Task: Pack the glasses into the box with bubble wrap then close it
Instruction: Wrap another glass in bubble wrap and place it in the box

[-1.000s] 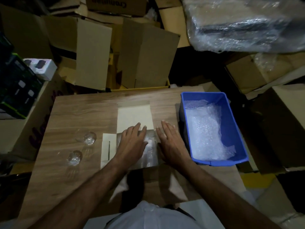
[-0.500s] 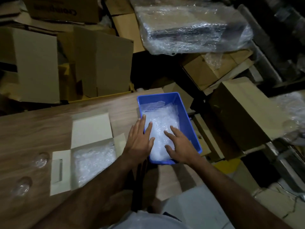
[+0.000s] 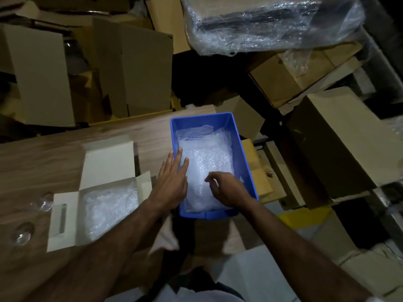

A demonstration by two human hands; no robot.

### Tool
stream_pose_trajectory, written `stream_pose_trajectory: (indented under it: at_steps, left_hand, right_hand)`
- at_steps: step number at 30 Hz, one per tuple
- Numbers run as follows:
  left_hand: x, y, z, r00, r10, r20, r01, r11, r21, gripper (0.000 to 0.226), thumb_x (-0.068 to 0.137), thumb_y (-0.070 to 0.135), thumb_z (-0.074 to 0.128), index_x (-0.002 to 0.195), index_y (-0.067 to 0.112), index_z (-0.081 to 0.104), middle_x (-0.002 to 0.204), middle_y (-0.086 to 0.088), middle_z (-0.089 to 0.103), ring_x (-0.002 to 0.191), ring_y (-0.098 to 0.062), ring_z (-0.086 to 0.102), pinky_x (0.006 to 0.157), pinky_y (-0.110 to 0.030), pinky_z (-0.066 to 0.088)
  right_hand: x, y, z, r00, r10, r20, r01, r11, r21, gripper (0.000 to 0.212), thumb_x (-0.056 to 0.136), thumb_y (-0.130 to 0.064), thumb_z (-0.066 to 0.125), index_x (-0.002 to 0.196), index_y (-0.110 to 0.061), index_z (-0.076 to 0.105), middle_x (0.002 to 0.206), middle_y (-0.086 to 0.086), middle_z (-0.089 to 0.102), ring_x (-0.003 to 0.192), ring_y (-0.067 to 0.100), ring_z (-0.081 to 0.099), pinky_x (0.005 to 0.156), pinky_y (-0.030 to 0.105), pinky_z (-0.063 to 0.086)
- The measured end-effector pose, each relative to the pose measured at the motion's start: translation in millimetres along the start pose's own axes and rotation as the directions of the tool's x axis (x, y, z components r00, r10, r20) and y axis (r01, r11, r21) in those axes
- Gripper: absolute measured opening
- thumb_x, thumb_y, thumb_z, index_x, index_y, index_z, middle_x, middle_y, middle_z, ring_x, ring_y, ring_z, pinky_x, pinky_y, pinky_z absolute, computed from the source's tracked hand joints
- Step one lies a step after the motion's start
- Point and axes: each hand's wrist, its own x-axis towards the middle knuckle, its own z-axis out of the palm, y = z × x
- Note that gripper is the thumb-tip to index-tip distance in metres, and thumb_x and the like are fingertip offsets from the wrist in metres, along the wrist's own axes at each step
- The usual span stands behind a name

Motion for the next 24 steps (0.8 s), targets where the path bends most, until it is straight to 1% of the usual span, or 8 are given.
stream_pose_trajectory:
  at_steps: [3,7,9,12,15,17,20,24]
  left_hand:
    - [1.4,0.3,1.3,1.0,-0.002,0.007,0.002,1.0,-0.021,0.068,0.106,0.024,0.04,0.162,0.022,0.002,0.165,-0.006,-0.026,0.148,-0.022,-0.03,0.12,-0.037,-0.014]
    - [1.8,-1.0,4.3,1.0,-0.007,0.0,0.007,1.0,-0.03,0.07,0.103,0.02,0.043,0.163,0.023,0.005,0.166,-0.005,-0.025,0.15,-0.023,-0.029,0.12,-0.036,-0.015]
    - [1.9,-1.2,4.3,1.0,-0.013,0.003,0.013,1.0,-0.019,0.071,0.103,0.02,0.042,0.163,0.023,0.005,0.166,-0.006,-0.024,0.151,-0.025,-0.027,0.12,-0.036,-0.014]
    - [1.5,-0.5,2.9,1.0,-0.017,0.004,0.017,0.999,-0.027,0.072,0.102,0.02,0.044,0.162,0.023,0.003,0.167,-0.007,-0.023,0.152,-0.027,-0.025,0.121,-0.038,-0.013]
    - [1.0,-0.8,4.1,1.0,-0.016,-0.009,0.016,1.0,-0.023,0.074,0.1,0.017,0.045,0.163,0.021,0.006,0.167,-0.008,-0.022,0.152,-0.028,-0.024,0.121,-0.038,-0.012]
    - [2.0,-1.4,5.6,1.0,-0.023,-0.013,0.023,1.0,-0.011,0.074,0.1,0.017,0.044,0.163,0.022,0.005,0.167,-0.007,-0.022,0.152,-0.027,-0.024,0.12,-0.037,-0.014]
    - [3.2,-1.9,7.2,0.999,-0.033,0.003,0.033,0.999,-0.01,0.074,0.102,0.021,0.043,0.162,0.025,0.001,0.166,-0.005,-0.027,0.151,-0.026,-0.027,0.119,-0.037,-0.015]
    - [2.4,-1.4,6.0,1.0,-0.03,0.007,0.031,0.999,-0.029,0.075,0.101,0.023,0.045,0.162,0.025,0.001,0.166,-0.004,-0.026,0.152,-0.026,-0.026,0.121,-0.04,-0.012]
  right_hand:
    - [-7.8,8.3,-7.0,1.0,-0.006,0.026,0.006,1.0,0.012,0.024,0.094,-0.04,0.054,0.112,-0.028,0.064,0.115,-0.005,0.071,0.105,0.021,0.065,0.08,0.037,0.048]
    - [-0.1,25.1,-4.5,0.932,0.052,0.359,-0.008,0.992,-0.124,0.086,0.078,-0.053,0.075,0.152,-0.024,0.041,0.154,0.004,0.045,0.14,0.024,0.045,0.113,0.039,0.039]
    - [5.4,25.5,3.6,0.924,0.035,0.381,0.018,0.991,-0.133,0.08,0.082,-0.032,0.076,0.153,-0.017,0.041,0.153,0.009,0.044,0.14,0.028,0.043,0.112,0.037,0.038]
    - [9.0,19.5,9.0,0.96,-0.005,0.281,0.017,0.999,-0.039,0.066,0.082,-0.013,0.07,0.145,-0.015,0.052,0.128,0.008,0.06,0.118,0.027,0.058,0.093,0.033,0.047]
    - [4.7,11.8,-1.9,0.983,-0.077,0.169,0.08,0.997,-0.013,0.052,0.079,-0.019,0.068,0.131,-0.019,0.066,0.102,0.002,0.071,0.101,0.024,0.064,0.084,0.033,0.049]
    - [0.5,5.4,-14.2,0.974,-0.2,0.107,0.216,0.961,-0.172,0.039,0.074,-0.028,0.06,0.109,-0.019,0.075,0.092,0.005,0.069,0.09,0.031,0.063,0.075,0.038,0.05]
    - [-6.1,4.2,-25.5,0.952,-0.299,0.066,0.306,0.916,-0.259,0.027,0.07,-0.03,0.061,0.091,-0.014,0.068,0.099,0.009,0.059,0.082,0.033,0.057,0.066,0.038,0.047]
    - [-17.2,9.3,-27.5,0.963,-0.254,0.089,0.269,0.915,-0.301,0.032,0.071,-0.018,0.071,0.099,-0.011,0.057,0.135,0.019,0.056,0.099,0.042,0.061,0.078,0.042,0.052]
